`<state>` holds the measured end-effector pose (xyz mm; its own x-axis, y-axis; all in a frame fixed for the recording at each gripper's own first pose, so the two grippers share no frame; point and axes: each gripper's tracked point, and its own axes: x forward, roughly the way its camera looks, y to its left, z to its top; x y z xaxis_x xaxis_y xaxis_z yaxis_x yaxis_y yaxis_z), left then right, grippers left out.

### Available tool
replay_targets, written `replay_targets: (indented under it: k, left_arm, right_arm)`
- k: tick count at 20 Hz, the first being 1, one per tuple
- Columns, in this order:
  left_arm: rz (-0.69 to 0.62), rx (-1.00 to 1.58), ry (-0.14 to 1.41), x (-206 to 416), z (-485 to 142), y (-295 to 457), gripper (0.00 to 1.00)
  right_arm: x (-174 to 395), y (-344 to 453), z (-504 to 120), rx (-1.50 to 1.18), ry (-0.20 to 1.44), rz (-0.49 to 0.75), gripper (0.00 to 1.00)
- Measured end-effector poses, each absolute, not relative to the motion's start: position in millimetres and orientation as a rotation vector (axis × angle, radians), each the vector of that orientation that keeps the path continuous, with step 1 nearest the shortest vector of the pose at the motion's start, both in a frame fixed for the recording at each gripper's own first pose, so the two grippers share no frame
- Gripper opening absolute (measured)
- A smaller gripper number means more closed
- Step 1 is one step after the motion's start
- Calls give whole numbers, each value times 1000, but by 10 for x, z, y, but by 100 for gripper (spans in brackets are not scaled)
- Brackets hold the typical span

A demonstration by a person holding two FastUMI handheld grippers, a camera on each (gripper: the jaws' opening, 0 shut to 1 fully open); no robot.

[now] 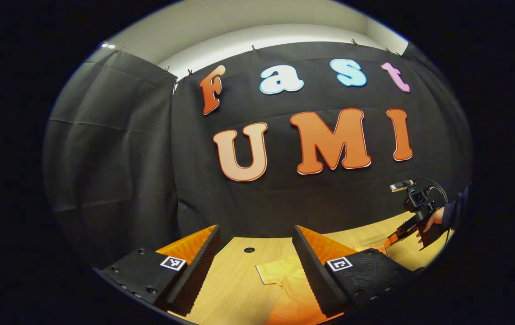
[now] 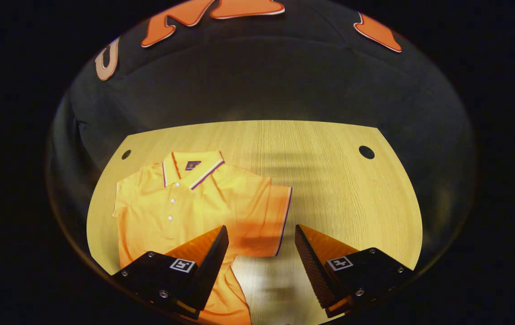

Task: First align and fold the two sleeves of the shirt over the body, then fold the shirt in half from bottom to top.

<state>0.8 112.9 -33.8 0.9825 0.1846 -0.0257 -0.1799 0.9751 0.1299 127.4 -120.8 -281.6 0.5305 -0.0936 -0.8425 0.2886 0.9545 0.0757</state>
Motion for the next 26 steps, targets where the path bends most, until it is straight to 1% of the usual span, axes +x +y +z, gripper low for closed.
replay_targets:
  k: [4, 6, 7, 11, 14, 15, 16, 17, 18, 19, 21, 22, 23, 24, 26]
  left_arm:
    - [226, 137, 68, -125, -417, 1242, 98]
    - [248, 141, 91, -168, -474, 1298, 98]
    - [256, 148, 98, -184, -504, 1323, 98]
    - [256, 157, 118, -194, -539, 1326, 98]
    - [249, 169, 133, -165, -593, 1318, 96]
    - [245, 168, 139, -143, -617, 1319, 96]
    - [242, 167, 144, -143, -642, 1319, 96]
    - [239, 166, 146, -130, -647, 1327, 96]
    - [234, 164, 151, -131, -661, 1324, 96]
    - [232, 161, 157, -121, -678, 1331, 96]
    - [228, 155, 165, -86, -717, 1358, 96]
    - [226, 150, 170, -72, -754, 1372, 96]
    - [224, 144, 171, -56, -768, 1391, 96]
    - [222, 137, 169, -45, -769, 1422, 96]
    - [212, 117, 170, 22, -793, 1450, 96]
  right_arm:
    - [1391, -1288, -3176, 250, 1093, -214, 90]
    - [1368, -1364, -3346, 278, 1159, -237, 76]
    - [1387, -1389, -3400, 293, 1173, -245, 73]
    - [1341, -1453, -3625, 307, 1254, -282, 72]
    - [1336, -1404, -3749, 302, 1289, -271, 72]
    - [1284, -1410, -3768, 279, 1324, -273, 71]
    - [1339, -1412, -3821, 290, 1305, -284, 65]
    - [1332, -1413, -3775, 295, 1313, -294, 61]
    - [1340, -1425, -3773, 295, 1309, -296, 50]
    - [1316, -1446, -3781, 314, 1306, -309, 46]
    - [1366, -1478, -3763, 342, 1261, -311, 16]
    - [1357, -1468, -3740, 363, 1255, -315, 7]
    - [1346, -1419, -3724, 400, 1256, -319, 7]
    - [1368, -1346, -3647, 434, 1247, -296, 7]
    - [1481, -1351, -3522, 429, 1201, -291, 7]
